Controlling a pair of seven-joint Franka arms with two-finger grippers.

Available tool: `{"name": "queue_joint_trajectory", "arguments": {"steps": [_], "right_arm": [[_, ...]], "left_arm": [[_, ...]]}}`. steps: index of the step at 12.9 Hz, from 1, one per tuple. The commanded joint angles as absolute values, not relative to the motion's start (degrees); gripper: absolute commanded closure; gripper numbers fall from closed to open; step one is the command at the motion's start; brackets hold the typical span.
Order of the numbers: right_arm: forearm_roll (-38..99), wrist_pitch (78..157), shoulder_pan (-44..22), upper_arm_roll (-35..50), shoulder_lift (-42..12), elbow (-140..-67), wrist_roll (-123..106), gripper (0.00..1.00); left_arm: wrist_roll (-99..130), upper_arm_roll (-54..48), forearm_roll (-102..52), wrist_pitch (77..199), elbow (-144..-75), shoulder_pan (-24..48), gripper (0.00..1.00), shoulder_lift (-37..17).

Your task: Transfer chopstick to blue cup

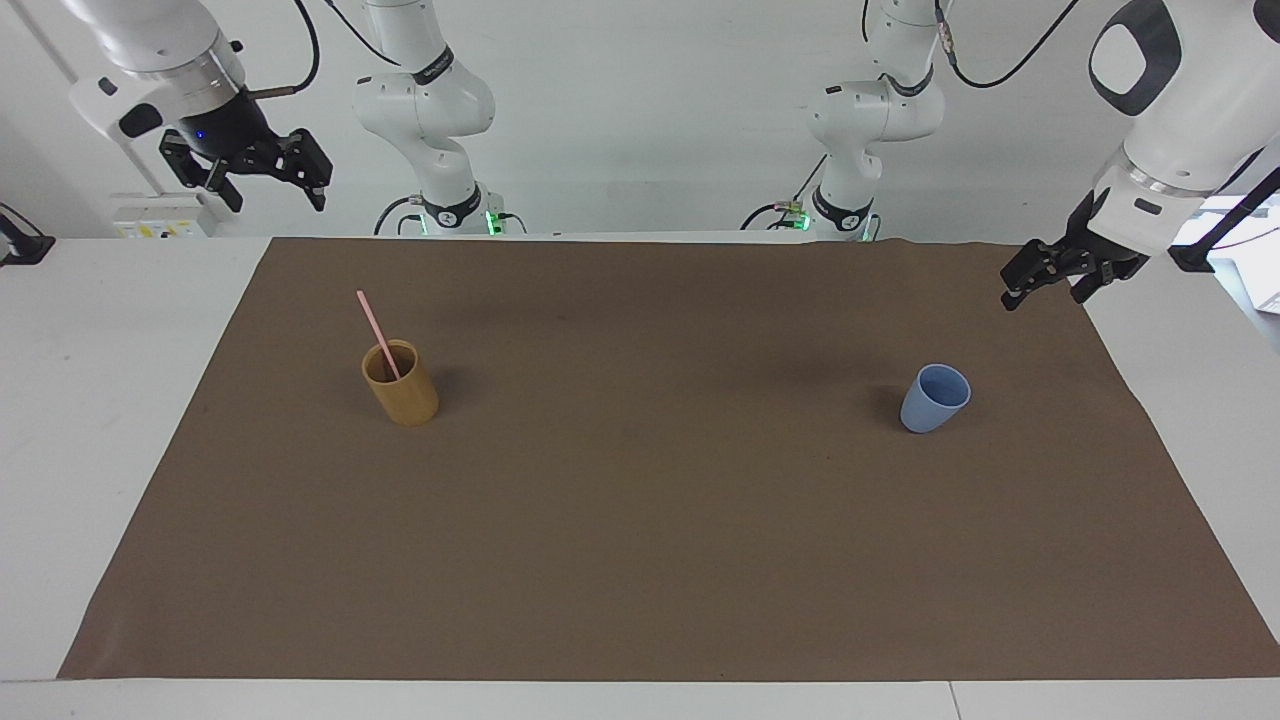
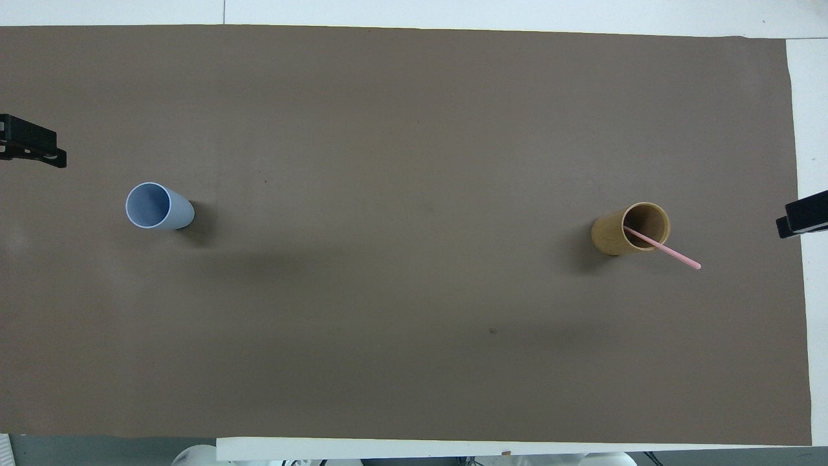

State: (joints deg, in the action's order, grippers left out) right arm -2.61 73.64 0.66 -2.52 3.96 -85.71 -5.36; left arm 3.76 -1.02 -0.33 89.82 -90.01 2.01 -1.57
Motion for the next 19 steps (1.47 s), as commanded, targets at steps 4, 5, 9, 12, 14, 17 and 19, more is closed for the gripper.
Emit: {"name": "queue_joint_trajectory", "arguments": {"steps": [4,5,9,12,14,17,19], "right_arm": [[-1.58,75.06,1.05,-2.20,5.36,-87.63,-5.54,0.00],[-1.67,74.88,1.05,-2.20,5.36,-87.63,-5.54,0.00],[-1.58,74.53,0.53,-2.11,5.54,-87.71,-5.27,0.00],[-1.58,74.36,0.70,-2.02,6.32,-89.03,-5.19,0.00],[-1.50,74.44,1.14,-2.02,7.20,-90.79,-5.36,0.00],[-1.50,75.58,0.53,-1.93,6.86,-90.26,-5.62,0.00],[-0.97,78.65,0.53,-1.85,7.38,-92.45,-6.15,0.00]], "left_arm": [[3.43,-1.14,-0.62,88.86,-90.18,1.67,0.00,-1.14],[3.43,-1.14,-0.62,88.86,-90.18,1.67,0.00,-1.14],[3.43,-1.14,-0.62,88.86,-90.18,1.67,0.00,-1.14],[3.43,-1.14,-0.62,88.86,-90.18,1.67,0.00,-1.14],[3.43,-1.14,-0.62,88.86,-90.18,1.67,0.00,-1.14],[3.43,-1.14,-0.62,88.86,-90.18,1.67,0.00,-1.14],[3.43,-1.14,-0.62,88.86,-90.18,1.67,0.00,-1.23]]}}
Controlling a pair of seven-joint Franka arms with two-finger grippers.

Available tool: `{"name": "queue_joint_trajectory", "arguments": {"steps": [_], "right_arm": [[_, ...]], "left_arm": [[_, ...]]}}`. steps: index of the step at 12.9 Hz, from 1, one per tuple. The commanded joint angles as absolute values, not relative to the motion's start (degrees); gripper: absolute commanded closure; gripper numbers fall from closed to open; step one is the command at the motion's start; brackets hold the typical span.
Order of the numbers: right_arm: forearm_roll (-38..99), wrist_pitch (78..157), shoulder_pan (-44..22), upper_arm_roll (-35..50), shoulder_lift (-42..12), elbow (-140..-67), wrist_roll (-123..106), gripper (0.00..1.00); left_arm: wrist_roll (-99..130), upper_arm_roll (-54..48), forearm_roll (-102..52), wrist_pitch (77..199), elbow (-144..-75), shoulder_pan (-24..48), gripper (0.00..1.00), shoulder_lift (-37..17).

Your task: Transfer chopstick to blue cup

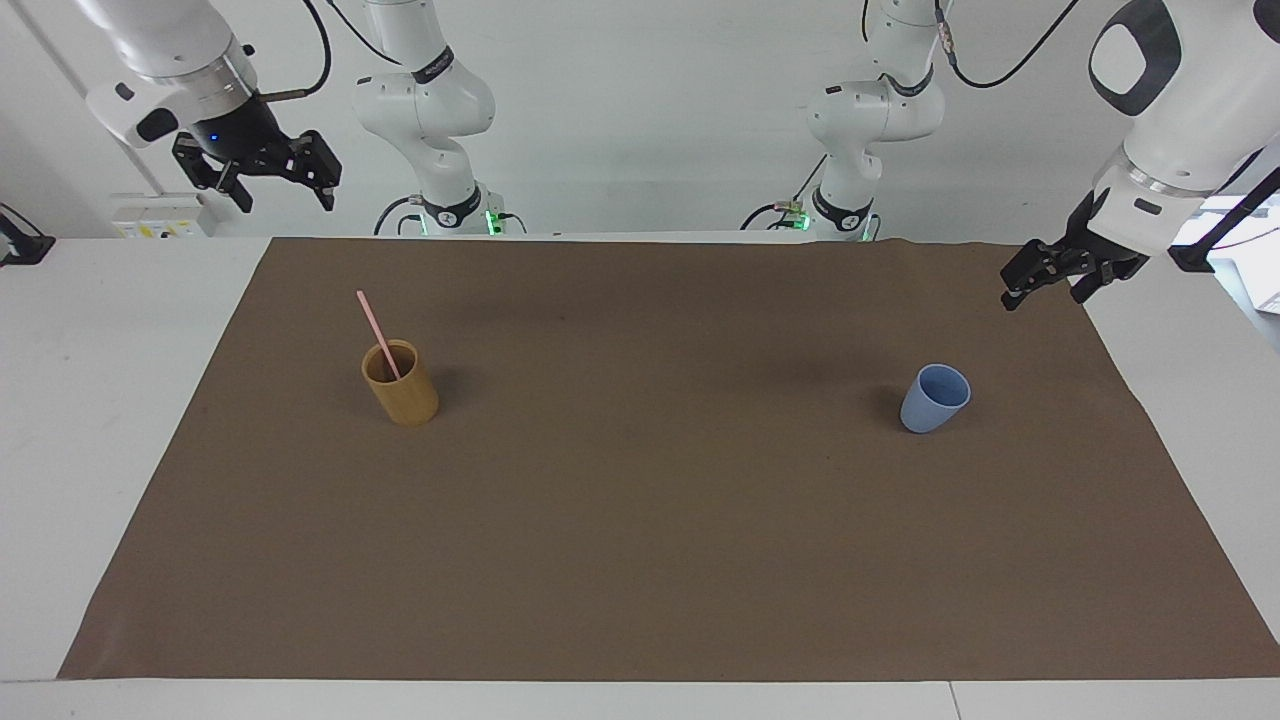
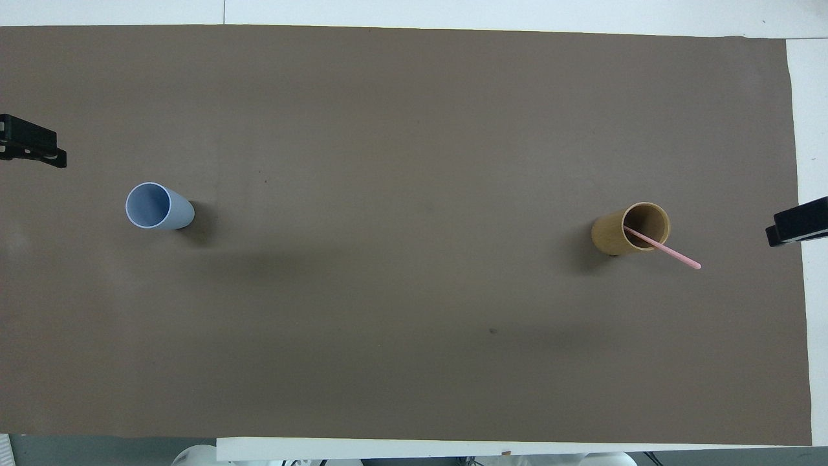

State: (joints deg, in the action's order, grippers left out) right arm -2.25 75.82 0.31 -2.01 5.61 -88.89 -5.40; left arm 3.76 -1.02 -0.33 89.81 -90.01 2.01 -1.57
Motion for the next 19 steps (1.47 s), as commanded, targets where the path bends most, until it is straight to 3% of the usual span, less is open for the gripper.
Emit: {"name": "queue_joint_trajectory", "arguments": {"steps": [1,6,12,19], "right_arm": [[-0.71,79.27,0.53,-1.85,7.64,-93.07,-7.54,0.00],[0.09,84.45,0.35,-1.67,4.23,-95.79,-12.13,0.00],[1.23,100.61,-0.97,-1.67,3.78,-112.21,-14.85,0.00],[1.23,109.25,-1.23,-1.67,3.96,-122.87,-18.19,0.20]], "left_arm": [[3.43,-1.14,-0.62,88.86,-90.18,1.67,0.00,-1.14],[3.43,-1.14,-0.62,88.86,-90.18,1.67,0.00,-1.14],[3.43,-1.14,-0.62,88.86,-90.18,1.67,0.00,-1.14],[3.43,-1.14,-0.62,88.86,-90.18,1.67,0.00,-1.14]]}}
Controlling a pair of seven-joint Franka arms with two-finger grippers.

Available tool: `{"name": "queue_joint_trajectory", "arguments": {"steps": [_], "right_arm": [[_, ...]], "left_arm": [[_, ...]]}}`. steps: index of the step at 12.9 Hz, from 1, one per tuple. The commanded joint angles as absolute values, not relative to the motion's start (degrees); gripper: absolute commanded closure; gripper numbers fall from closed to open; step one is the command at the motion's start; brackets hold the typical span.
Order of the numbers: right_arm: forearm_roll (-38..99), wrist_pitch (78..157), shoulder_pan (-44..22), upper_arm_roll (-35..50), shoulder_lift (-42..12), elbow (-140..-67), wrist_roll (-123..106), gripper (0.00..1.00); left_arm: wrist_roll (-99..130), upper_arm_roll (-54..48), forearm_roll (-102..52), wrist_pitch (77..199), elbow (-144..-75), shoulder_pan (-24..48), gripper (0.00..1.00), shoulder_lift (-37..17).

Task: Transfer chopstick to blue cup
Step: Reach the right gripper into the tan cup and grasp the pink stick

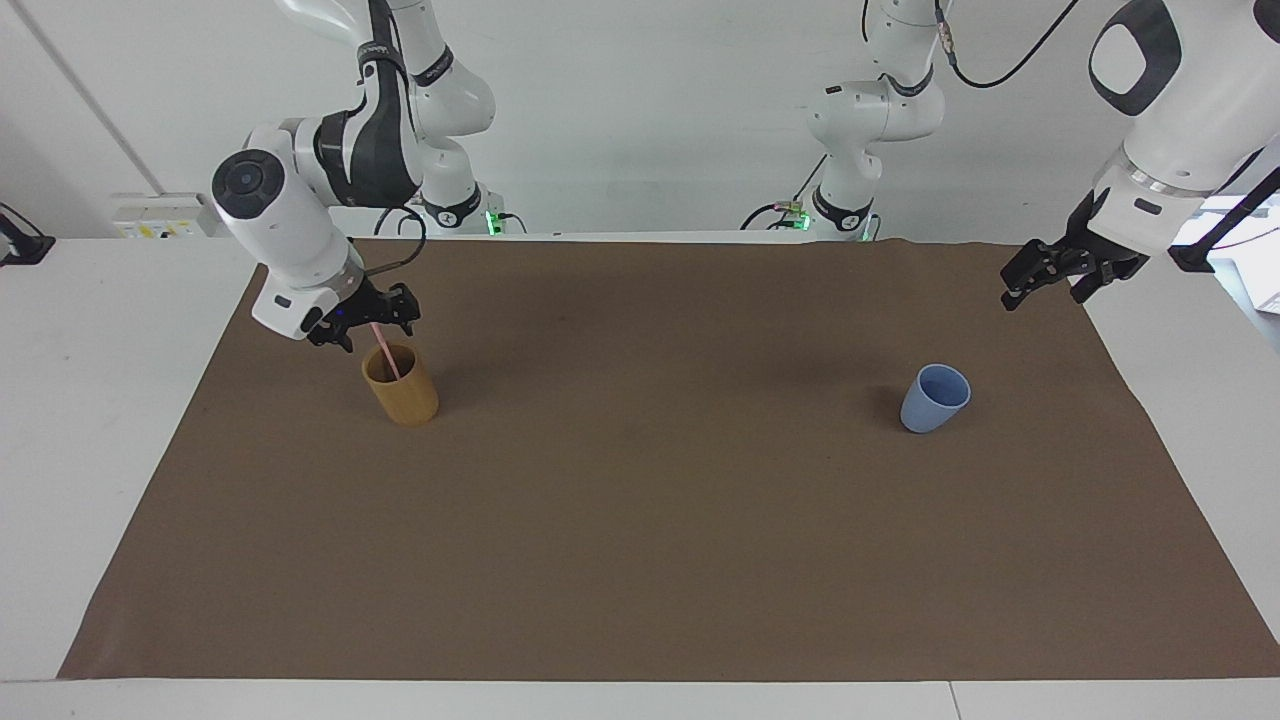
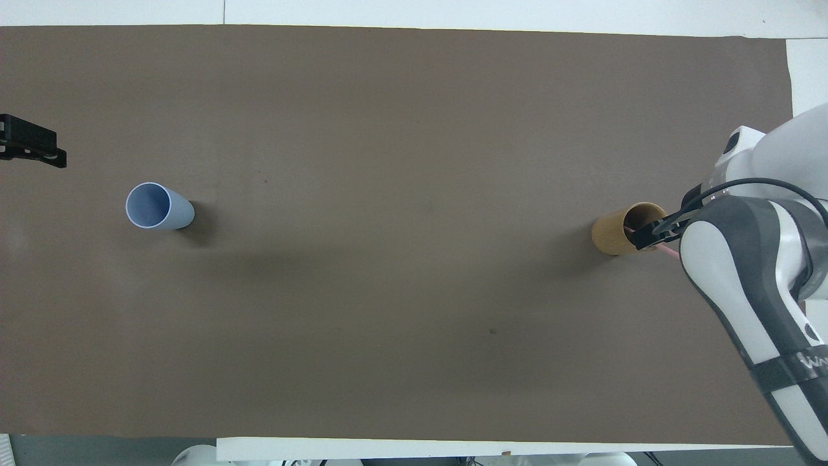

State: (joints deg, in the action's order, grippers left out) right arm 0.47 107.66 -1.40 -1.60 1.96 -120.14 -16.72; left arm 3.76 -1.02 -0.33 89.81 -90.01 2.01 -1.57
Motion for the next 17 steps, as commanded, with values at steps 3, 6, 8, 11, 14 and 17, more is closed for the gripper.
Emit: {"name": "queue_joint_trajectory", "arguments": {"steps": [3,6,8,11,14,17], "right_arm": [[1.23,109.25,-1.14,-1.67,3.96,-123.40,-18.63,0.22],[1.23,108.11,-1.14,-1.67,4.13,-123.49,-18.72,0.28],[1.23,107.05,-0.62,-1.67,4.13,-123.31,-20.03,0.28],[1.14,106.27,-0.44,-1.76,4.04,-122.87,-20.39,0.30],[1.05,105.56,-0.44,-1.76,3.96,-122.43,-20.22,0.34],[0.97,105.29,-0.35,-1.76,3.87,-122.26,-20.39,0.38]], "left_arm": [[3.51,-1.14,-0.62,88.86,-90.18,1.67,0.00,-1.23],[3.43,-1.14,-0.62,88.86,-90.18,1.67,0.00,-1.14],[3.43,-1.14,-0.62,88.86,-90.18,1.67,0.00,-1.14],[3.51,-1.14,-0.62,88.86,-90.18,1.67,0.00,-1.14],[3.43,-1.14,-0.62,88.86,-90.18,1.67,0.00,-1.14],[3.43,-1.14,-0.62,88.77,-90.18,1.67,0.00,-1.14]]}}
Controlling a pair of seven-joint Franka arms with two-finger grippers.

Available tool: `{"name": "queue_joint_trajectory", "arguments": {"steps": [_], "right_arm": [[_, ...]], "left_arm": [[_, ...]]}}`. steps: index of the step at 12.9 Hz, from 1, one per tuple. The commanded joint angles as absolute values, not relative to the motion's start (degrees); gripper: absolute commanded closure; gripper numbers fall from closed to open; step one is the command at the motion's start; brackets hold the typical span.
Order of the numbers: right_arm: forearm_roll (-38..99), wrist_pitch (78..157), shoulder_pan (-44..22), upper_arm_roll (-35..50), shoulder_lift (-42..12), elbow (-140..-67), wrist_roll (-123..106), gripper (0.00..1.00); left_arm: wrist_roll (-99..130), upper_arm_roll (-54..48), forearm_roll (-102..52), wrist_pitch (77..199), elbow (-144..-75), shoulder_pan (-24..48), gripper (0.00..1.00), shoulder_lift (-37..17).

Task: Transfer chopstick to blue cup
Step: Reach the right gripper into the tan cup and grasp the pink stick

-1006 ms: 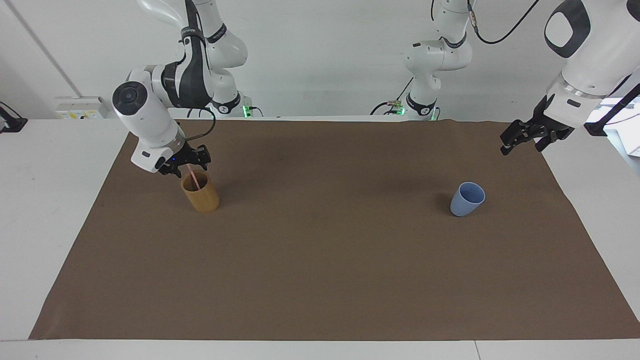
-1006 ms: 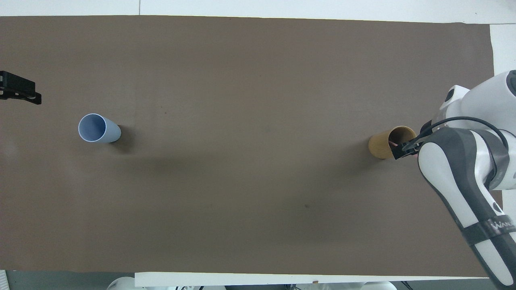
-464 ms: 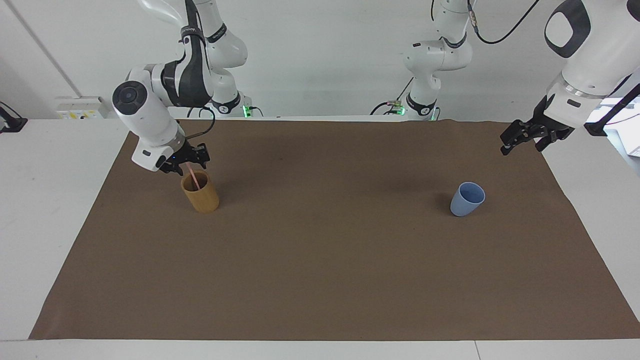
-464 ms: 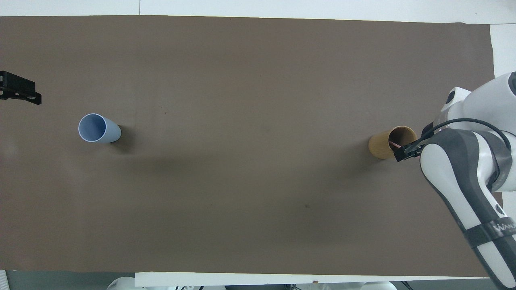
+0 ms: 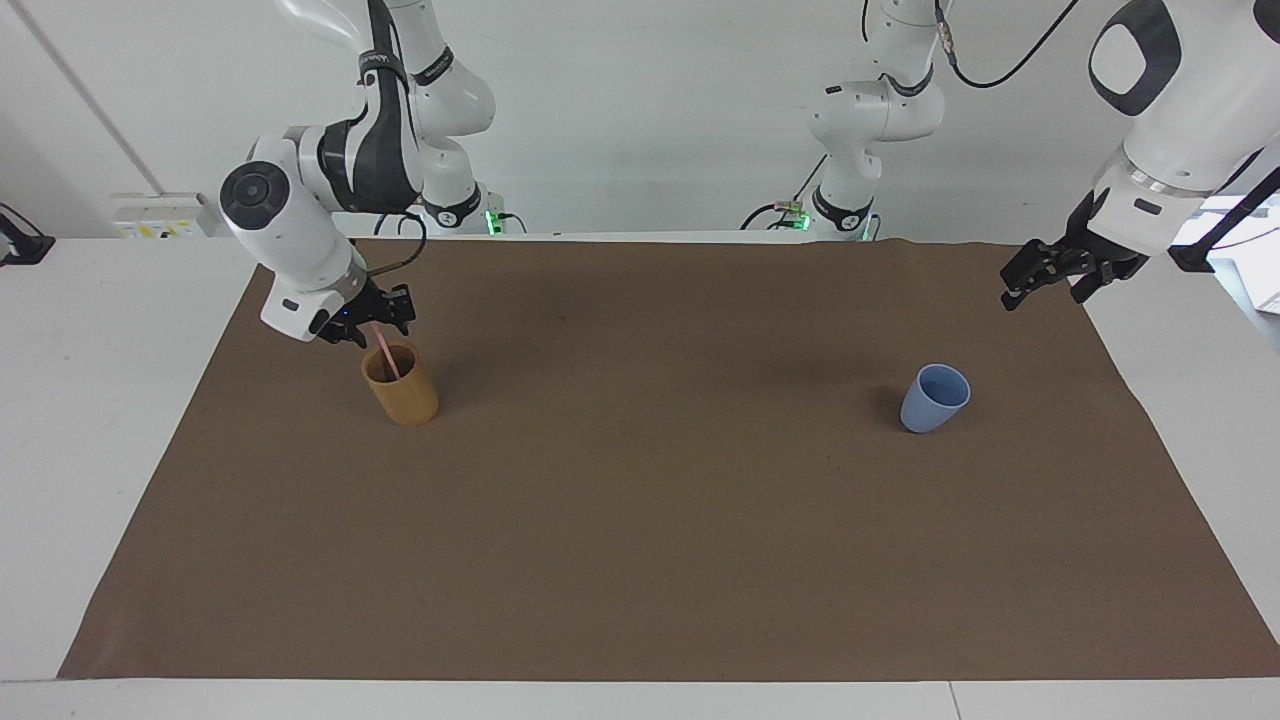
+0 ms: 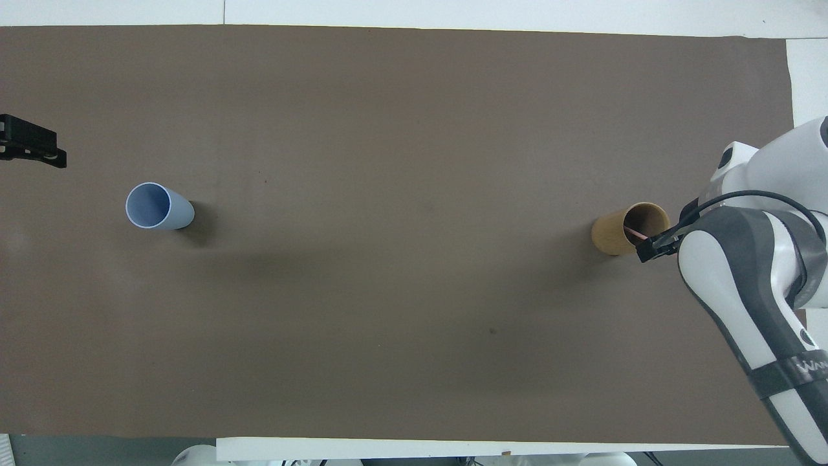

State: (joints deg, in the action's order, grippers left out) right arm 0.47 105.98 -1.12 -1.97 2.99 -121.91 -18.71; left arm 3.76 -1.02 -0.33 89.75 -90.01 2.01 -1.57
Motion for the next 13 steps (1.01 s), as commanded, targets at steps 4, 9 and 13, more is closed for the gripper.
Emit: {"name": "queue_joint_trajectory", "arguments": {"steps": [4,9,13], "right_arm": [[0.27,104.59,-0.35,-1.84,3.87,-122.26,-20.39,0.41],[0.09,104.15,-0.35,-1.85,3.87,-121.55,-20.39,0.51],[0.00,103.80,-0.35,-1.93,4.04,-121.90,-20.48,0.57]], "left_arm": [[3.52,-1.14,-0.62,88.51,-90.18,1.67,0.00,-1.14],[3.60,-1.14,-0.62,88.24,-90.44,1.76,0.00,-1.05],[3.60,-1.14,-0.62,88.77,-90.62,2.20,0.00,-0.88]]}}
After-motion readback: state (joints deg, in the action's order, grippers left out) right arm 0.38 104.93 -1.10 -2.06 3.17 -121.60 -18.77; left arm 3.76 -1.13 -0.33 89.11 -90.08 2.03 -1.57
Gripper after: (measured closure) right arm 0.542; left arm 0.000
